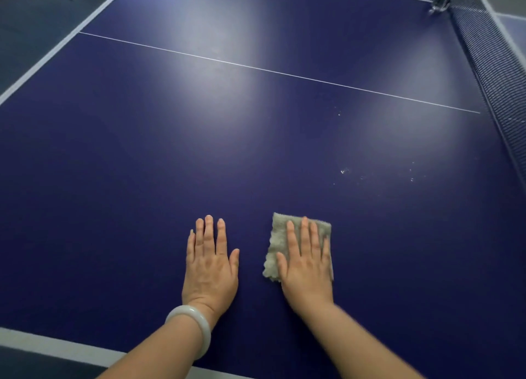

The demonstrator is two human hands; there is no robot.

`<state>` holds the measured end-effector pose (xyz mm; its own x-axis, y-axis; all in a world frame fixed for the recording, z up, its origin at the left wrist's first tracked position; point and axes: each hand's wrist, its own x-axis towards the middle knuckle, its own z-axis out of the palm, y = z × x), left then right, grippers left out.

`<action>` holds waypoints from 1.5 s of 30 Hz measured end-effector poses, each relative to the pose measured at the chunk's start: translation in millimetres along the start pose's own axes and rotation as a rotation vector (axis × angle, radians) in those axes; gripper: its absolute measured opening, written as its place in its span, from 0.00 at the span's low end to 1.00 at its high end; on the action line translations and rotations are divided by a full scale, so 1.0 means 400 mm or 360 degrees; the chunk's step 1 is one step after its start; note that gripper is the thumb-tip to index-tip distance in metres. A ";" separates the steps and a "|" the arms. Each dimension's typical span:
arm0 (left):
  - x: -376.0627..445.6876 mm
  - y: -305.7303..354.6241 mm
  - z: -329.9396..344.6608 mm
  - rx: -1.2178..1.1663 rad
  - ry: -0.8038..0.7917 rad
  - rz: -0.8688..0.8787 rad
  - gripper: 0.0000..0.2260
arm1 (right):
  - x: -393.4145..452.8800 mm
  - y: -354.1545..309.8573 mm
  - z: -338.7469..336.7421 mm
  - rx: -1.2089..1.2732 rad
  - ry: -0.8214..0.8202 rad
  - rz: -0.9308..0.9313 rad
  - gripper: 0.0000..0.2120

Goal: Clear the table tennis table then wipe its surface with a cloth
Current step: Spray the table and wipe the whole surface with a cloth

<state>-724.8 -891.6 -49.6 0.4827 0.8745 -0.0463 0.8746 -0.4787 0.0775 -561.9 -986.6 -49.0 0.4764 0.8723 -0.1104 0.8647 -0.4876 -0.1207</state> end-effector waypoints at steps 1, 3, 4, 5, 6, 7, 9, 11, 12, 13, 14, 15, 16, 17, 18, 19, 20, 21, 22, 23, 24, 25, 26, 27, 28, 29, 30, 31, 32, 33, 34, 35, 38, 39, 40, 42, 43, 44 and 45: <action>0.000 0.001 0.000 -0.0002 -0.0005 0.0002 0.30 | 0.045 0.023 -0.010 -0.0036 -0.0020 -0.0076 0.32; -0.001 0.003 0.001 0.0001 0.0002 0.0001 0.30 | 0.113 0.105 -0.031 -0.0070 -0.0084 0.0054 0.33; -0.002 0.004 0.001 -0.0007 0.0010 0.0000 0.29 | 0.124 0.152 -0.042 -0.0051 -0.0115 0.0272 0.31; -0.003 0.004 -0.001 -0.0018 0.0011 -0.0004 0.29 | 0.116 0.193 -0.052 0.0008 -0.0130 0.0533 0.30; -0.003 0.004 -0.003 -0.0025 0.0009 -0.0007 0.29 | 0.091 0.220 -0.059 0.0089 -0.0104 0.0763 0.30; -0.002 0.004 -0.004 -0.0030 0.0009 -0.0010 0.29 | 0.055 0.228 -0.060 0.0153 -0.0069 0.0906 0.30; -0.001 0.005 -0.003 -0.0035 -0.0002 -0.0012 0.29 | -0.026 0.175 -0.039 0.0110 0.0021 0.0955 0.30; -0.002 0.005 0.000 -0.0041 -0.0020 -0.0004 0.30 | -0.070 0.072 -0.006 0.0042 0.0079 0.0780 0.30; -0.003 0.004 0.001 -0.0046 -0.0024 -0.0001 0.30 | -0.072 0.021 0.008 0.0061 0.0088 0.0623 0.31; -0.002 0.003 0.001 -0.0046 -0.0028 0.0002 0.30 | -0.063 -0.023 0.015 0.0053 0.0090 0.0427 0.31; -0.001 0.002 0.002 -0.0044 -0.0029 0.0006 0.30 | -0.045 -0.053 0.018 0.0021 0.0094 0.0217 0.31; 0.000 0.002 0.003 -0.0045 -0.0029 0.0011 0.30 | -0.021 -0.062 0.013 -0.0008 0.0062 0.0041 0.30; 0.001 0.001 0.003 -0.0046 -0.0027 0.0013 0.30 | 0.009 -0.048 0.005 -0.0024 0.0034 -0.0081 0.30; 0.002 0.001 0.004 -0.0044 -0.0023 0.0013 0.30 | 0.038 -0.014 -0.005 -0.0038 0.0025 -0.0135 0.30; 0.002 0.001 0.005 -0.0037 -0.0015 0.0012 0.30 | 0.057 0.035 -0.011 -0.0048 0.0025 -0.0116 0.30; 0.001 -0.001 0.006 -0.0030 -0.0010 0.0010 0.30 | 0.066 0.094 -0.019 -0.0057 0.0010 -0.0019 0.30; 0.000 -0.001 0.007 -0.0028 -0.0012 0.0006 0.30 | 0.062 0.156 -0.025 -0.0063 0.0012 0.0152 0.31; 0.000 -0.001 0.006 -0.0023 -0.0018 0.0002 0.30 | 0.048 0.219 -0.032 -0.0051 0.0027 0.0368 0.31; 0.000 0.001 0.005 -0.0016 -0.0025 -0.0002 0.30 | 0.028 0.275 -0.037 -0.0032 0.0045 0.0582 0.30; -0.001 0.002 0.003 -0.0012 -0.0031 -0.0004 0.30 | 0.001 0.318 -0.043 -0.0011 0.0048 0.0746 0.28; 0.000 0.004 0.002 -0.0009 -0.0034 -0.0001 0.30 | -0.023 0.345 -0.049 0.0001 0.0035 0.0841 0.28; 0.000 0.005 0.001 -0.0009 -0.0032 0.0002 0.30 | -0.041 0.358 -0.051 -0.0003 0.0016 0.0874 0.28; -0.001 0.005 0.001 -0.0007 -0.0032 -0.0003 0.30 | -0.052 0.363 -0.051 -0.0013 0.0002 0.0878 0.28; 0.000 0.007 0.001 -0.0007 -0.0030 -0.0014 0.30 | -0.054 0.363 -0.052 -0.0023 -0.0006 0.0881 0.28; 0.001 0.012 -0.002 -0.0023 -0.0020 -0.0023 0.29 | -0.052 0.362 -0.050 -0.0037 -0.0014 0.0884 0.29; 0.006 0.025 -0.006 -0.0042 0.0013 -0.0008 0.27 | -0.049 0.360 -0.050 -0.0053 -0.0028 0.0882 0.29; 0.011 0.048 -0.013 -0.0066 0.0050 0.0044 0.25 | -0.047 0.362 -0.048 -0.0064 -0.0030 0.0874 0.29; 0.017 0.086 -0.017 -0.0101 0.0071 0.0134 0.24 | -0.047 0.366 -0.046 -0.0072 -0.0021 0.0850 0.30; 0.022 0.137 -0.018 -0.0145 0.0079 0.0245 0.25 | -0.048 0.374 -0.044 -0.0078 -0.0004 0.0810 0.31; 0.027 0.199 -0.024 -0.0213 0.0075 0.0338 0.25 | -0.048 0.386 -0.042 -0.0089 0.0008 0.0757 0.32; 0.034 0.267 -0.034 -0.0290 0.0058 0.0371 0.24 | -0.048 0.400 -0.041 -0.0096 0.0027 0.0695 0.33; 0.045 0.337 -0.043 -0.0347 0.0011 0.0354 0.25 | -0.052 0.419 -0.040 -0.0090 0.0041 0.0630 0.32; 0.088 0.528 -0.062 -0.0405 -0.0259 0.0142 0.30 | -0.084 0.504 -0.042 -0.0058 0.0026 0.0481 0.30; 0.099 0.580 -0.062 -0.0338 -0.0322 0.0063 0.31 | -0.102 0.540 -0.042 -0.0049 0.0023 0.0481 0.30; 0.107 0.627 -0.057 -0.0287 -0.0343 -0.0025 0.33 | -0.123 0.580 -0.042 -0.0036 0.0032 0.0500 0.30; 0.115 0.692 -0.037 -0.0268 -0.0329 -0.0232 0.36 | -0.161 0.660 -0.040 -0.0022 0.0070 0.0560 0.30; 0.116 0.712 -0.024 -0.0273 -0.0276 -0.0309 0.37 | -0.174 0.701 -0.041 -0.0024 0.0086 0.0609 0.30; 0.114 0.725 -0.009 -0.0277 -0.0215 -0.0358 0.37 | -0.179 0.743 -0.042 -0.0026 0.0110 0.0674 0.30; 0.112 0.734 0.005 -0.0287 -0.0146 -0.0379 0.36 | -0.173 0.786 -0.049 -0.0033 0.0132 0.0750 0.30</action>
<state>-446.3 -992.9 -30.8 0.2746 0.9457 -0.1737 0.9453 -0.2325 0.2288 -319.7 -1199.4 -59.9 0.8277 0.5568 -0.0694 0.5540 -0.8306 -0.0569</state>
